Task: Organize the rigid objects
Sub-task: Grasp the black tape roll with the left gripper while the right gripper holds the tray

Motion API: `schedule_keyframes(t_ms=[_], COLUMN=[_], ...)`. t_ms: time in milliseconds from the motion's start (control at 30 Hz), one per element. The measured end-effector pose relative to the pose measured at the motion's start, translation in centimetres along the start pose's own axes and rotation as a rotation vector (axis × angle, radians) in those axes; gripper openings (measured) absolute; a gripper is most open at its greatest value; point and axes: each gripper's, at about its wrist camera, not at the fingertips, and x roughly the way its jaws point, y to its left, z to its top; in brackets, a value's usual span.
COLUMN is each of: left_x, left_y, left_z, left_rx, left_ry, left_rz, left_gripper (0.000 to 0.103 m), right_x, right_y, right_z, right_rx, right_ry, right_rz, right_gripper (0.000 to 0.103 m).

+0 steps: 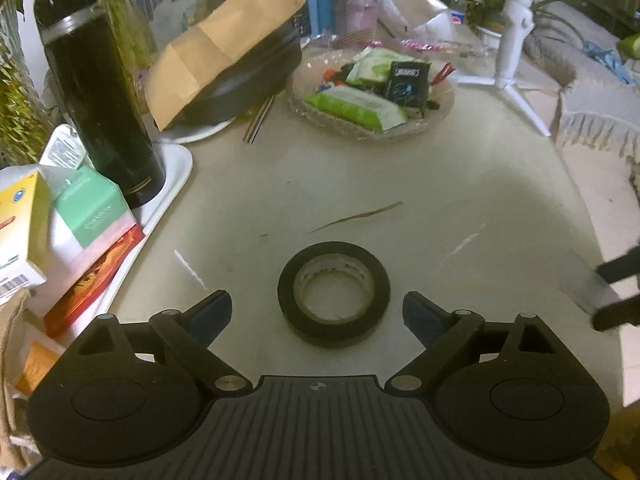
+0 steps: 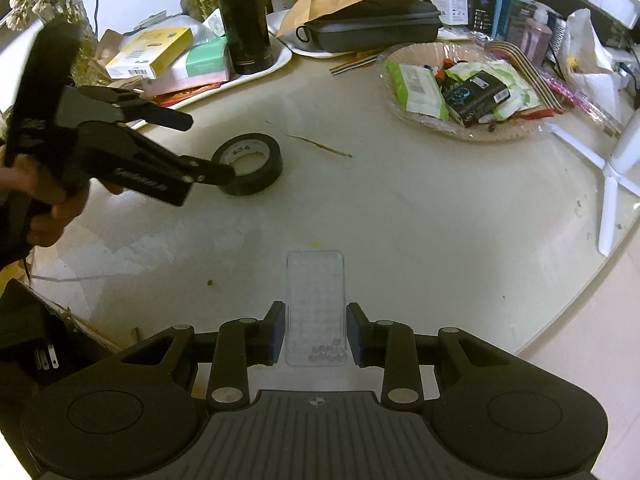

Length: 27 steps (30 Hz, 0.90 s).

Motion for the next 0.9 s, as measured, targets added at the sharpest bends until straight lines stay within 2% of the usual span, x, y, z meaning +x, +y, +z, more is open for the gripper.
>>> schedule_keyframes(t_ms=[333,433,467,700,900], left_x=[3.0,3.8,3.7,3.3,1.0], left_y=[-0.8,-1.1,-1.1,-1.4,-1.1], left_z=[0.9,1.0,1.0,1.1,1.1], left_rx=[0.034,0.048,0.041,0.046,0.051], left_ry=[0.045,0.057,0.048,0.059,0.038], left_rz=[0.012,0.009,0.005,0.015,0.014], left_gripper=[0.093,0.081,0.073,0.073,0.073], right_x=[0.0,-0.1,-0.1,-0.5,-1.1], right_y=[-0.7,-0.9,-0.9,-0.7,-0.3], right_z=[-0.7,-0.8,-0.8,-0.8,-0.9], right_rx=[0.024,0.035,0.037,0.033,0.046], right_ry=[-0.006,-0.009,-0.011,-0.017,-0.020], right_rz=[0.010,0.013,0.014,0.006,-0.013], right_gripper=[0.035,0.035,0.035,0.035,0.035])
